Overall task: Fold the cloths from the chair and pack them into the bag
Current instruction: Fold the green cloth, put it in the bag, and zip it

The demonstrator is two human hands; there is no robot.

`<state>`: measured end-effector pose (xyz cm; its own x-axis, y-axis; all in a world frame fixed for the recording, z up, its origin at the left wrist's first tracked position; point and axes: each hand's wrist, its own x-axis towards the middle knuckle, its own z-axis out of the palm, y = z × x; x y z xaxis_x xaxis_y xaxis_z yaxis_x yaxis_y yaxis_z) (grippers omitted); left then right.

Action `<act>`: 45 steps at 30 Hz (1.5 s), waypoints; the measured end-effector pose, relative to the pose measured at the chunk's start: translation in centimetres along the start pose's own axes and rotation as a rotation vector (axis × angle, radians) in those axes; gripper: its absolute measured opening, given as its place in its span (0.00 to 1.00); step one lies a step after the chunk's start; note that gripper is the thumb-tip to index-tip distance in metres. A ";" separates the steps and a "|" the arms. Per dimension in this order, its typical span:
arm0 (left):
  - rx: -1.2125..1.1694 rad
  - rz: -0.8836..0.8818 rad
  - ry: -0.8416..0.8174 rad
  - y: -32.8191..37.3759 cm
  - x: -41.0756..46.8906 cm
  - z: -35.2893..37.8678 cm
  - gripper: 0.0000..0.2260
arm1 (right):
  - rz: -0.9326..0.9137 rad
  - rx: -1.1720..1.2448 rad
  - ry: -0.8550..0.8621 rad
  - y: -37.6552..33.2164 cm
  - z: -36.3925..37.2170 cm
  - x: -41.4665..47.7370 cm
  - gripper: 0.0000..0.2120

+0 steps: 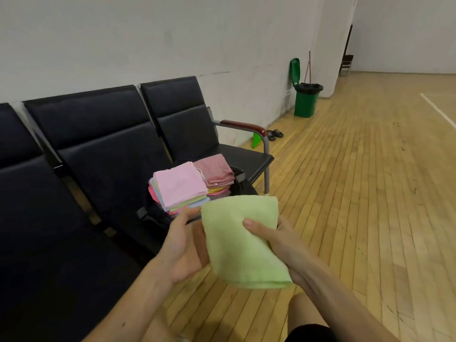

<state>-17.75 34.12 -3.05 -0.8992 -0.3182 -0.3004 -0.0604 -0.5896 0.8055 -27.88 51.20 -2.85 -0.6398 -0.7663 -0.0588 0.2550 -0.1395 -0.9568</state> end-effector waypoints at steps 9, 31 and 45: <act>0.291 -0.217 -0.055 -5.3 6.3 -5.8 0.20 | 0.386 -0.055 0.028 7.0 -4.6 6.4 0.14; 0.546 -0.303 0.204 9.7 14.9 -6.4 0.10 | 0.667 -0.458 -0.216 -2.7 -4.2 24.1 0.08; 0.680 -0.124 0.472 20.2 29.6 -14.5 0.08 | 0.387 -1.017 -0.097 -3.3 4.0 46.1 0.07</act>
<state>-39.29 2.09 -3.08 -0.6018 -0.6476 -0.4673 -0.5310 -0.1127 0.8399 -55.30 13.80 -1.24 -0.5743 -0.6990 -0.4261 -0.3201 0.6708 -0.6691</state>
